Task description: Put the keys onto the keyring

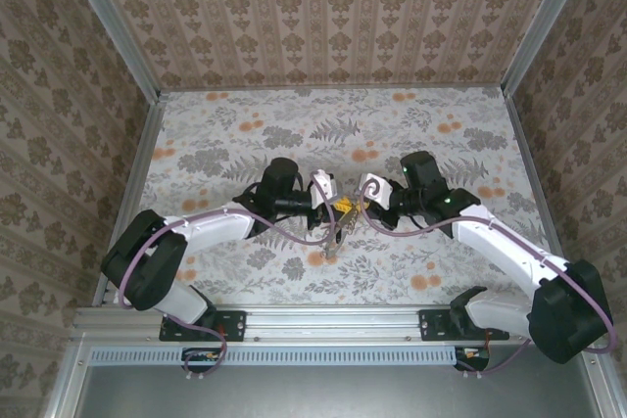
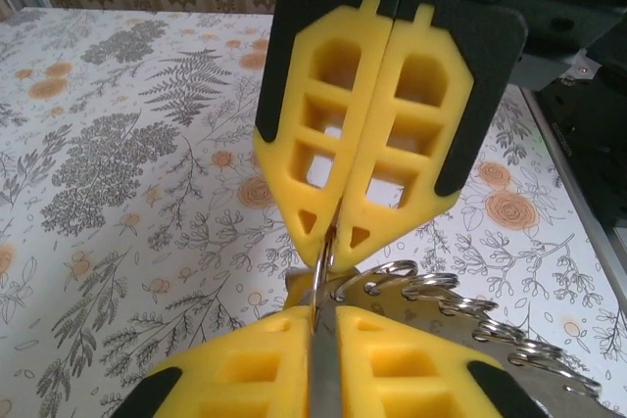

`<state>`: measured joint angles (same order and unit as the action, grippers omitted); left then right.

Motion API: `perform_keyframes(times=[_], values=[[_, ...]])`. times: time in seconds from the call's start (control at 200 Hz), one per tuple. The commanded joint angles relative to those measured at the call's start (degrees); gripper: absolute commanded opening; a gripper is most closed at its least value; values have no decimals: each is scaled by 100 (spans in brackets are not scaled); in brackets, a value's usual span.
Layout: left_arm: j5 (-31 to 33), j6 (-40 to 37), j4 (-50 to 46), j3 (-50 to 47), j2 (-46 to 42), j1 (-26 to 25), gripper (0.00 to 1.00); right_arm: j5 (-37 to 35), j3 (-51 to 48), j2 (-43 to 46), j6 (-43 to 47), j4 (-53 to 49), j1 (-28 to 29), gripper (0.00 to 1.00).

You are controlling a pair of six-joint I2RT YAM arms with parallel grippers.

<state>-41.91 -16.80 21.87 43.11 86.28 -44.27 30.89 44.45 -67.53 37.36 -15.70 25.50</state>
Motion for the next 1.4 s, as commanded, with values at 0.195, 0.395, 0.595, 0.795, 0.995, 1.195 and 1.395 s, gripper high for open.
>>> perform_keyframes(times=[0.195,0.395,0.595,0.795,0.995,1.195,1.395], values=[[144,-595,-819,468,-20,-77,23,43,558,13,269,-684,30,0],[265,-728,-930,562,-91,-108,24,-160,732,-54,345,-963,70,0],[749,-818,-947,463,-350,-108,25,-170,725,-67,385,-992,81,0],[703,-807,-990,487,-523,-79,27,-105,709,-75,403,-966,78,0],[123,-895,-1200,712,-341,-3,28,-11,671,-59,412,-851,79,0],[-96,-945,-1250,891,-122,32,28,39,584,-11,351,-694,78,0],[-305,-984,-1386,998,4,77,28,51,580,3,332,-626,78,0]])
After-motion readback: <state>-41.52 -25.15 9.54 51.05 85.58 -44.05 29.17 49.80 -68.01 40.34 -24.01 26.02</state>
